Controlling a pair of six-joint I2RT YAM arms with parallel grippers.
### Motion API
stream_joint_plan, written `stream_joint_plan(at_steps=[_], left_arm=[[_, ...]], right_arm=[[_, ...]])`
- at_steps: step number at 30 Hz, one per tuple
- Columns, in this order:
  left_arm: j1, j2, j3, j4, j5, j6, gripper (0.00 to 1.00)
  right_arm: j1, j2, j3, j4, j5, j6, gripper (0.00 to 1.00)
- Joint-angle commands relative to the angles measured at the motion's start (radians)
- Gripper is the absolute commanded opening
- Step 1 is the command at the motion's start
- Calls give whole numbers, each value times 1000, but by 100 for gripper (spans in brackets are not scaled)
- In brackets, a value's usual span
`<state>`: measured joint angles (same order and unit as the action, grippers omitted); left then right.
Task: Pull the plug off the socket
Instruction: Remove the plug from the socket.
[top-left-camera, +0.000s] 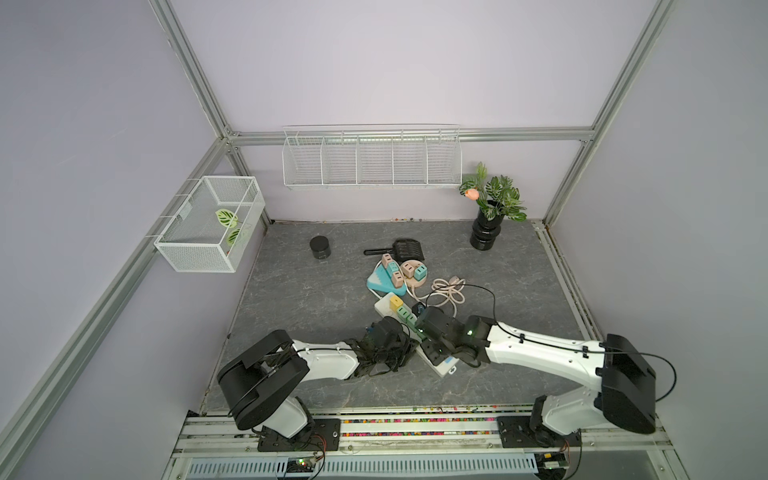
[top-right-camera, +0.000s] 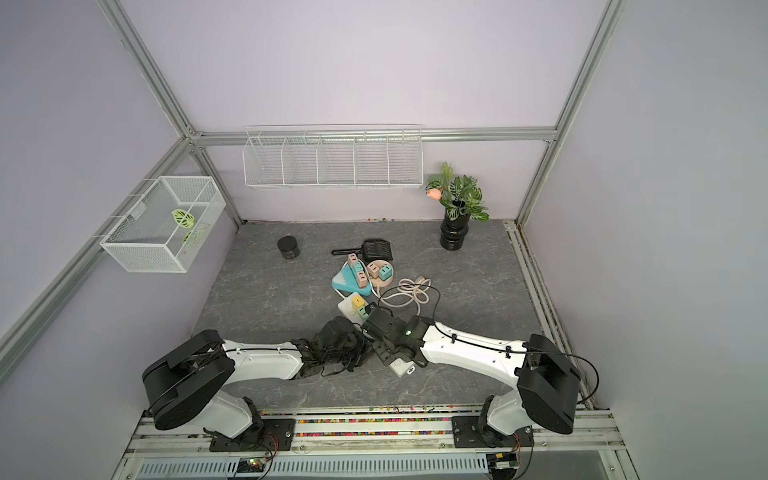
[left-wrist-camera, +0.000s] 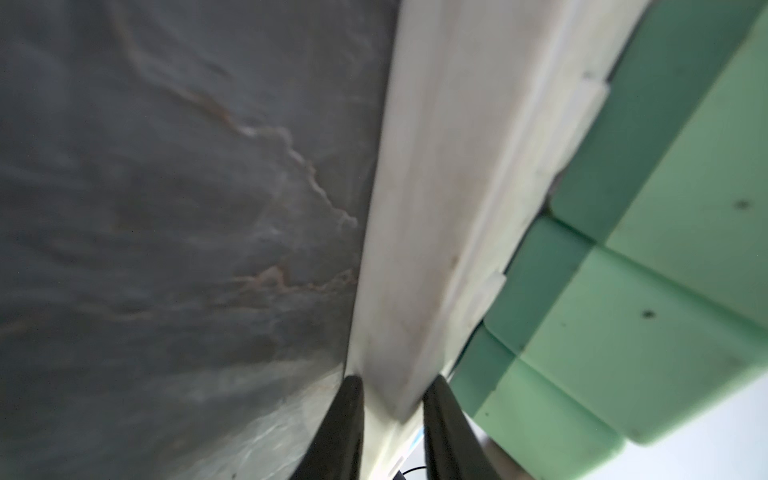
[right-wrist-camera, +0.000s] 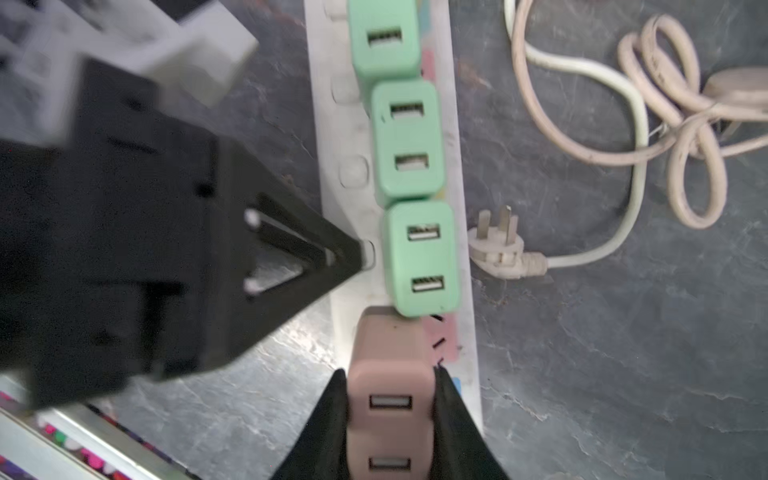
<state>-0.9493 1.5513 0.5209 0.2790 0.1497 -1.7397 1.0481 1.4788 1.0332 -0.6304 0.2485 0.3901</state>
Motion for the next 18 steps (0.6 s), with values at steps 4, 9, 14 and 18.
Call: stream_joint_plan(at_steps=[4, 9, 14, 18], left_arm=[[3, 68, -55, -297, -28, 19, 28], [4, -38, -22, -335, -78, 121, 34], [4, -224, 124, -557, -185, 353, 54], [4, -367, 182, -661, -263, 503, 59]], right_arm=[[-108, -71, 18, -60, 7, 11, 23], [-108, -233, -64, -100, 18, 67, 23], [-124, -467, -156, 7, -25, 111, 24], [-242, -594, -234, 147, -230, 222, 25]])
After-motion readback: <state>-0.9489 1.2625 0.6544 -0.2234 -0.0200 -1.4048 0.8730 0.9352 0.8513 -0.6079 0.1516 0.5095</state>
